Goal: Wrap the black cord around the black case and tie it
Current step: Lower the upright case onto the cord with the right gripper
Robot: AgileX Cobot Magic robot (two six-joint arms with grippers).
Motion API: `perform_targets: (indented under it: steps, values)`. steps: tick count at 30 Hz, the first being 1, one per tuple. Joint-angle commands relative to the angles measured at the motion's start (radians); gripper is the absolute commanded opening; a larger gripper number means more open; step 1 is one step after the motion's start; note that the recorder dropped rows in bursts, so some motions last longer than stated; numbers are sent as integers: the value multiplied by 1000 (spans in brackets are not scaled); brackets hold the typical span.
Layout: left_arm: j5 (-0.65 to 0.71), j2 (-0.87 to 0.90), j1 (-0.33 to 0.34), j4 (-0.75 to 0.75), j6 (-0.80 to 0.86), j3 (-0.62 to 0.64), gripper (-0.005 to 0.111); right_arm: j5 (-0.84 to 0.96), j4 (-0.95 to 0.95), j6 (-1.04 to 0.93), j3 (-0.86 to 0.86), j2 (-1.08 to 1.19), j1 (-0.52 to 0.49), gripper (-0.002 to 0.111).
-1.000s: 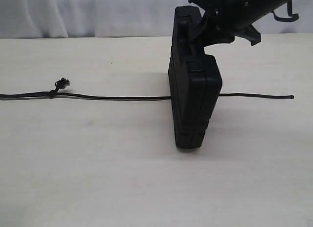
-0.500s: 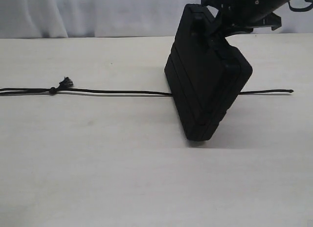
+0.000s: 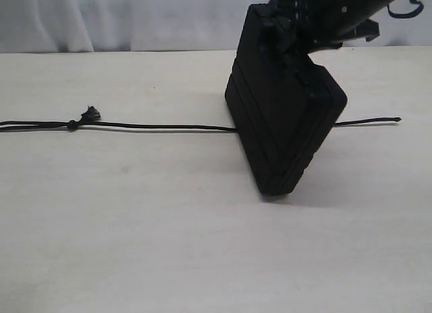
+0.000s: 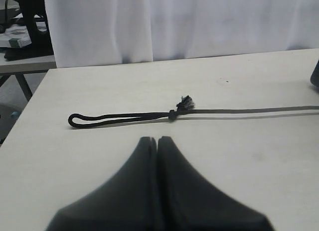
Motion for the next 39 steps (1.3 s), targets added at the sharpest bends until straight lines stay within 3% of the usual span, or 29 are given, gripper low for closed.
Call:
perform_targets:
  steps: [1,39]
  values:
    - [-13,-3,-3,0,0,4,0,74,-34,-19,31,52,9,33]
    - [-13,-3,-3,0,0,4,0,-20,-27,-19,20,-54,9,33]
